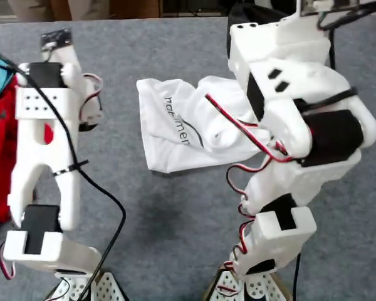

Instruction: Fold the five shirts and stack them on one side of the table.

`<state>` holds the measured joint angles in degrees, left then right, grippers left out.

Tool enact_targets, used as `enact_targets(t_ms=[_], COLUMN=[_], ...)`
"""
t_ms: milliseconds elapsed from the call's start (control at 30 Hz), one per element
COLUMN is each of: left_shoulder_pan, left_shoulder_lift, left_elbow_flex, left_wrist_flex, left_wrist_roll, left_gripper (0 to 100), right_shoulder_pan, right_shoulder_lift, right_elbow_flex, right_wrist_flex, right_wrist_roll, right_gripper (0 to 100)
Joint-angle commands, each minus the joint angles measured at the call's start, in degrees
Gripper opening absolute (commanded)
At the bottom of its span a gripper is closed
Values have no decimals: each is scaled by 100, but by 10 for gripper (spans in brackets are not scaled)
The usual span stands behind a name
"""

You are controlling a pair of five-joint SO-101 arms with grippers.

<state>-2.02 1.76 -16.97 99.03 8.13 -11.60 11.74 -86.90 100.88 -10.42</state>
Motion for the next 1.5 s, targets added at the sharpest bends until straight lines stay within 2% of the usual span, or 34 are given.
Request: enact_targets(t_ms=[0,133,267,433,600,767,900,1100,1267,1467], left_shoulder_pan=[132,158,158,334,826,914,862,738,519,440], left_shoulder_lift=[338,1007,1657,2475,3319,4418,5235,5974,6431,6580], left_elbow_flex=[-308,-457,-1204,-2620,-3824,-4721,-5240,-5890,-5987,-5987], left_wrist_flex=[-527,-818,-800,-800,-888,-1591,-2066,-2163,-2523,-2549], left_wrist_roll=[308,844,1451,1679,1873,1873,1846,1837,1837,1837], left_gripper=[25,142,253,253,253,247,188,185,181,181], right_shoulder_pan=[435,1033,1569,1895,1895,1895,1886,1868,1859,1859], right_shoulder_lift=[-224,-224,-215,-215,-215,-215,-215,-215,-215,-215], right_elbow_flex=[312,1077,2088,3679,4884,5807,6246,6580,6888,7073], right_wrist_flex=[62,70,26,-800,-1811,-2875,-3385,-3780,-4114,-4237], right_wrist_roll=[35,35,44,9,0,-308,-510,-703,-774,-774], right_gripper=[5,11,86,197,206,206,206,206,206,206])
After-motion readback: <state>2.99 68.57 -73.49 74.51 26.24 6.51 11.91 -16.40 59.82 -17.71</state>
